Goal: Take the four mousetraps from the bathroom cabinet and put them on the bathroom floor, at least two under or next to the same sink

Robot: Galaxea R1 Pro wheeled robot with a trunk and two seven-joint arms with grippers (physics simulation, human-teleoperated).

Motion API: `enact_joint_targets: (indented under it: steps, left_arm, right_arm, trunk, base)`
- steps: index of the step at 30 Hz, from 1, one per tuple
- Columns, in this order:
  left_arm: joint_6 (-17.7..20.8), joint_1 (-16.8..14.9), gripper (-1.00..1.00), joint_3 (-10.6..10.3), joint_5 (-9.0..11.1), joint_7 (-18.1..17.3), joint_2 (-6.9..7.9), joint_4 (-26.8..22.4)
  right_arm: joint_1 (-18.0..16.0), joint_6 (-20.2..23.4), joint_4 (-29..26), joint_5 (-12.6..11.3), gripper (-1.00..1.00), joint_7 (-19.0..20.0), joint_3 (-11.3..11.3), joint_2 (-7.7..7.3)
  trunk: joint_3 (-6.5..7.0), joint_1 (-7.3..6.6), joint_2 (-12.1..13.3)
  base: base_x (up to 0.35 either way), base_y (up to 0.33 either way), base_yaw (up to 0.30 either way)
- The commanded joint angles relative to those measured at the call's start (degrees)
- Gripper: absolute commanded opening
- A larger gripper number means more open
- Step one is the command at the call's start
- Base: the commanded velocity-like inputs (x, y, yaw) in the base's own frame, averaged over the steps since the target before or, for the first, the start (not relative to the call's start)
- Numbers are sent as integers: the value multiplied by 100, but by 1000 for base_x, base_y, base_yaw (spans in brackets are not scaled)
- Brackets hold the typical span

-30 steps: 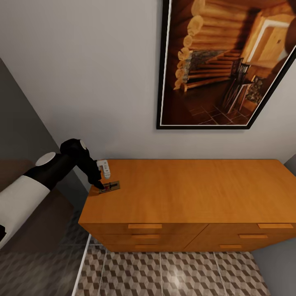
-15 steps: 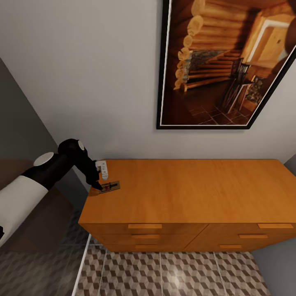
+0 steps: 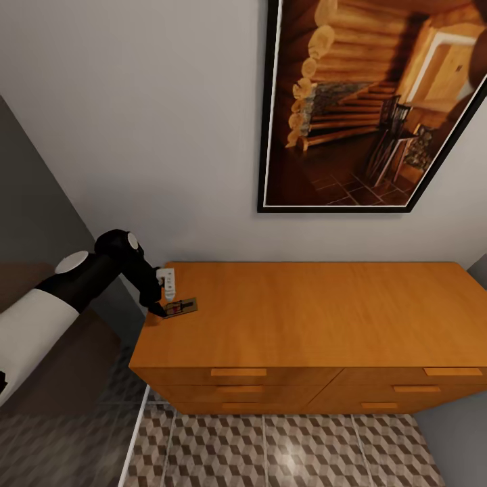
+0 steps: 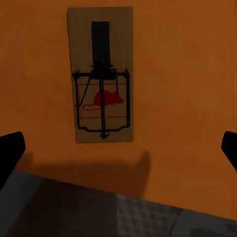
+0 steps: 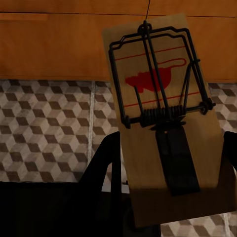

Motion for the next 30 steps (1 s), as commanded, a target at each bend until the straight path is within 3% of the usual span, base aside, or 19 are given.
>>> enact_joint_targets:
  steps: [1, 20, 30]
  left_arm:
    - [47, -8, 100, -17, -24, -35, 4, -3]
    - [24, -6, 100, -53, -31, -44, -15, 16]
    - [31, -8, 100, -68, -31, -44, -30, 12]
  right_arm:
    - [-4, -18, 3, -51, -100, -4, 51, 1]
    - [-4, -18, 5, -51, -100, -4, 51, 5]
    - [-4, -18, 5, -51, -100, -4, 51, 5]
  trunk:
    - [-10, 3, -10]
    - [-10, 3, -10]
    - [-10, 3, -10]
  base:
    - [0, 0, 0]
    - [1, 0, 0]
    - [101, 20, 0]
